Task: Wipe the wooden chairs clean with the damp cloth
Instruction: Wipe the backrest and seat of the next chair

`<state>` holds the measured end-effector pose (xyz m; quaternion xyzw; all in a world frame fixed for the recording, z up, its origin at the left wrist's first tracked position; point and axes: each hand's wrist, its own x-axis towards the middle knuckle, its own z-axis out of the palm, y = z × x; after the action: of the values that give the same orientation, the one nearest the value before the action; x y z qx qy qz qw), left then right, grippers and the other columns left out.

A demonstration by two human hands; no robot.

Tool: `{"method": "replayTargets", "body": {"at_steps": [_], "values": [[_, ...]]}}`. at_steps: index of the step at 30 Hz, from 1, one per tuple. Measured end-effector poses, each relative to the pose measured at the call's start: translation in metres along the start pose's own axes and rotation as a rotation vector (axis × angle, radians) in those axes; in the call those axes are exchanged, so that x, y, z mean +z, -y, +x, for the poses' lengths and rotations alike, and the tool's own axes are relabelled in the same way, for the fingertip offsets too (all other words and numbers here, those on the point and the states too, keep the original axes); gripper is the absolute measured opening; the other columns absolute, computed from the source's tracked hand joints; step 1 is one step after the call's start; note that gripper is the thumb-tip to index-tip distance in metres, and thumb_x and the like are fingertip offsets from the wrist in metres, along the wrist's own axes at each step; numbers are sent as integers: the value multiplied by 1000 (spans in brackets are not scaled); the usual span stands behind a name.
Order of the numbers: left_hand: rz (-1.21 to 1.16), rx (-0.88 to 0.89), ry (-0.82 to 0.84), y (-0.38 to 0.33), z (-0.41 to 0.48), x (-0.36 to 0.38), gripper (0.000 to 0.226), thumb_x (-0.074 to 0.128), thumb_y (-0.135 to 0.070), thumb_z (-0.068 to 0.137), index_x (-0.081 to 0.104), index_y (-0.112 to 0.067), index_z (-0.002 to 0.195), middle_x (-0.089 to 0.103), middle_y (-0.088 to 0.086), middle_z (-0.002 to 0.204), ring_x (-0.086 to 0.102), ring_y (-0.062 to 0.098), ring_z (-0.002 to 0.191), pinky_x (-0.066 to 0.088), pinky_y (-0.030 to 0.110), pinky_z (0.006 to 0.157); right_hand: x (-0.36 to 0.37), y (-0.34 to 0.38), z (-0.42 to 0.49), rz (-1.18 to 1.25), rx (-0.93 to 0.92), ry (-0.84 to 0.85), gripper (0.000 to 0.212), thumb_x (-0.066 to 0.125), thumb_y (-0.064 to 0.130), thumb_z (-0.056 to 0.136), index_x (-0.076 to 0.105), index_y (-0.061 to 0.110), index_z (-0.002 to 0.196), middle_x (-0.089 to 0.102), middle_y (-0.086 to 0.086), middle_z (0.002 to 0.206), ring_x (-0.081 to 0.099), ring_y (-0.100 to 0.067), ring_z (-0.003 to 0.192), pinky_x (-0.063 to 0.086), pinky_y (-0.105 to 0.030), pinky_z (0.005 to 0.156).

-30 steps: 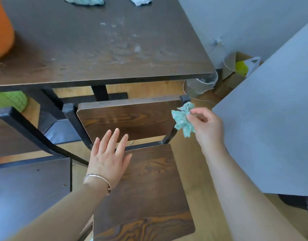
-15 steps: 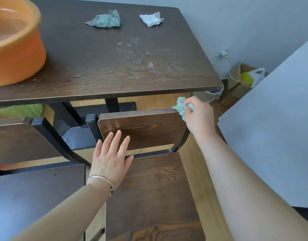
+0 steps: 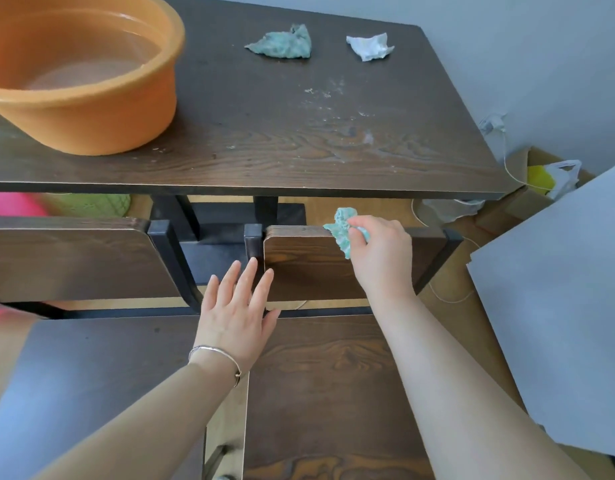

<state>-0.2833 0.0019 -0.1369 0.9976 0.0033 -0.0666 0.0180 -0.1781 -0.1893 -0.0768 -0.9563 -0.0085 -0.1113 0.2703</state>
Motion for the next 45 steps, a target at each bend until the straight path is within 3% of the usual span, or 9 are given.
{"method": "replayTargets", "body": {"at_steps": [14, 18, 23, 28, 32, 45], "values": [[-39, -29, 5, 51, -13, -2, 68, 10, -56, 90, 25, -25, 149, 23, 8, 157, 18, 32, 145, 21, 54, 115, 55, 87, -21, 52, -120, 53, 25, 65, 26, 92, 69, 18, 115, 69, -1, 115, 60, -17, 105, 55, -24, 76], [-54, -15, 6, 61, -16, -2, 67, 11, -55, 91, 26, -24, 149, 25, 9, 156, 20, 33, 144, 23, 55, 114, 64, 96, -23, 30, -142, 65, 24, 63, 25, 93, 68, 17, 115, 68, -2, 116, 59, -17, 105, 49, -20, 75], [-47, 0, 1, 64, -17, 1, 71, 4, -56, 89, 20, -25, 150, 19, 8, 158, 15, 32, 146, 19, 53, 116, 60, 88, -25, 41, -214, 48, 19, 67, 22, 91, 71, 14, 108, 69, -4, 110, 62, -18, 99, 49, -21, 74], [-38, 32, -4, 66, -19, 13, 61, 31, -54, 93, 35, -21, 145, 32, 11, 153, 27, 35, 141, 28, 56, 111, 49, 80, -20, -27, -285, 85, 19, 65, 21, 92, 71, 11, 107, 70, -6, 106, 62, -18, 98, 49, -22, 72], [-37, 42, -26, 63, -19, 15, 58, 39, -51, 95, 38, -21, 145, 34, 11, 152, 29, 34, 141, 30, 56, 111, 37, 64, -14, -53, -227, 90, 21, 63, 24, 93, 70, 13, 110, 69, -4, 110, 61, -16, 102, 50, -21, 75], [-26, 81, -22, 16, -10, 5, 64, 25, -53, 91, 38, -20, 145, 36, 12, 151, 31, 35, 140, 29, 56, 111, -23, -17, 2, -112, -65, 48, 23, 62, 22, 94, 67, 15, 116, 67, -4, 116, 61, -18, 106, 57, -27, 75]]}}
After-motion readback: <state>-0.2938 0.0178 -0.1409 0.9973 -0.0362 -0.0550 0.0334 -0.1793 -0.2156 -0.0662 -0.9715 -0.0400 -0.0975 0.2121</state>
